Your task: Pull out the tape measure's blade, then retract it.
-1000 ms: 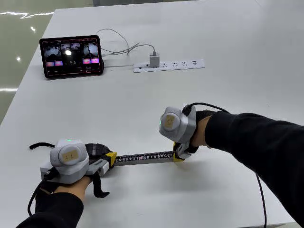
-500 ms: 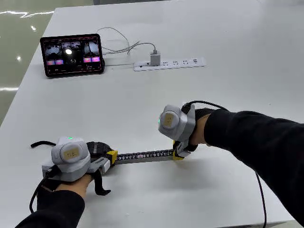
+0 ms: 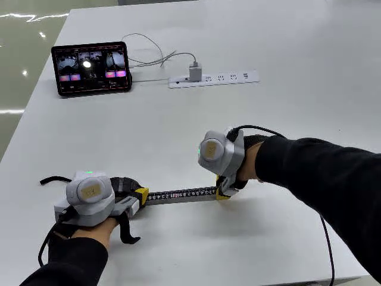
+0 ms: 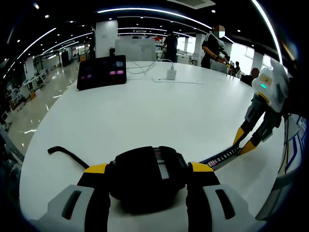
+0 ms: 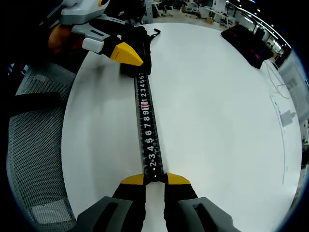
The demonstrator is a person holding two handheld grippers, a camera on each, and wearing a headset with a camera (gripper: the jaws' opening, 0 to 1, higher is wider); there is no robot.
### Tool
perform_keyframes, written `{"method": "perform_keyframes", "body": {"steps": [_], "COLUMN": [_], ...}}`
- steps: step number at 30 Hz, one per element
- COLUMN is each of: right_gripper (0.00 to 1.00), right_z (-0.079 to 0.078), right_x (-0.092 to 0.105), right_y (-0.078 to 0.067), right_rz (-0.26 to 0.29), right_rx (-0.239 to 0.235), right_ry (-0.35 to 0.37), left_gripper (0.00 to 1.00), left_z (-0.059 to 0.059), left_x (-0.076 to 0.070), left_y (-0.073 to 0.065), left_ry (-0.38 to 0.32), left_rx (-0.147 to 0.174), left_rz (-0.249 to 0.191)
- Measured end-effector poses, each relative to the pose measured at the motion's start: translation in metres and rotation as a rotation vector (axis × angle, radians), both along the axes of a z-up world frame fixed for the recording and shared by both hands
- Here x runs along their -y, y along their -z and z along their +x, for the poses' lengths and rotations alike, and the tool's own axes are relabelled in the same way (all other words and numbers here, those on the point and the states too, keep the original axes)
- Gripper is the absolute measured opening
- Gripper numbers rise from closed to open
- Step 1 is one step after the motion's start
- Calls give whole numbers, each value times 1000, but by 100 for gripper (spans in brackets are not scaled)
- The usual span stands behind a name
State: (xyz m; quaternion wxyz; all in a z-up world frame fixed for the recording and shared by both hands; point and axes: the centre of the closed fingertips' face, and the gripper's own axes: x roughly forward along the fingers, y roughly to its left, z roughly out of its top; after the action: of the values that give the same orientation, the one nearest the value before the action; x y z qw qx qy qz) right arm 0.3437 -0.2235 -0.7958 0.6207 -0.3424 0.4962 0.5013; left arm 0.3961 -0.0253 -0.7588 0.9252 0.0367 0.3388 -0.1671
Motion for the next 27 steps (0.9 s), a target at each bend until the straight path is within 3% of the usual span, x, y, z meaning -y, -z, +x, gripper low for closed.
{"method": "perform_keyframes", "body": {"steps": [27], "right_gripper": [9], "right_z": [1], "right_x": [-8], "right_y": [0], "right_rz": [0], "right_rx": [5], "right_ry": [-4], "left_gripper": [59], "left_z": [0], "left_x": [0], "left_y": [1], "left_ry": [0], "left_rx": [-8], "left_rz": [-2]}}
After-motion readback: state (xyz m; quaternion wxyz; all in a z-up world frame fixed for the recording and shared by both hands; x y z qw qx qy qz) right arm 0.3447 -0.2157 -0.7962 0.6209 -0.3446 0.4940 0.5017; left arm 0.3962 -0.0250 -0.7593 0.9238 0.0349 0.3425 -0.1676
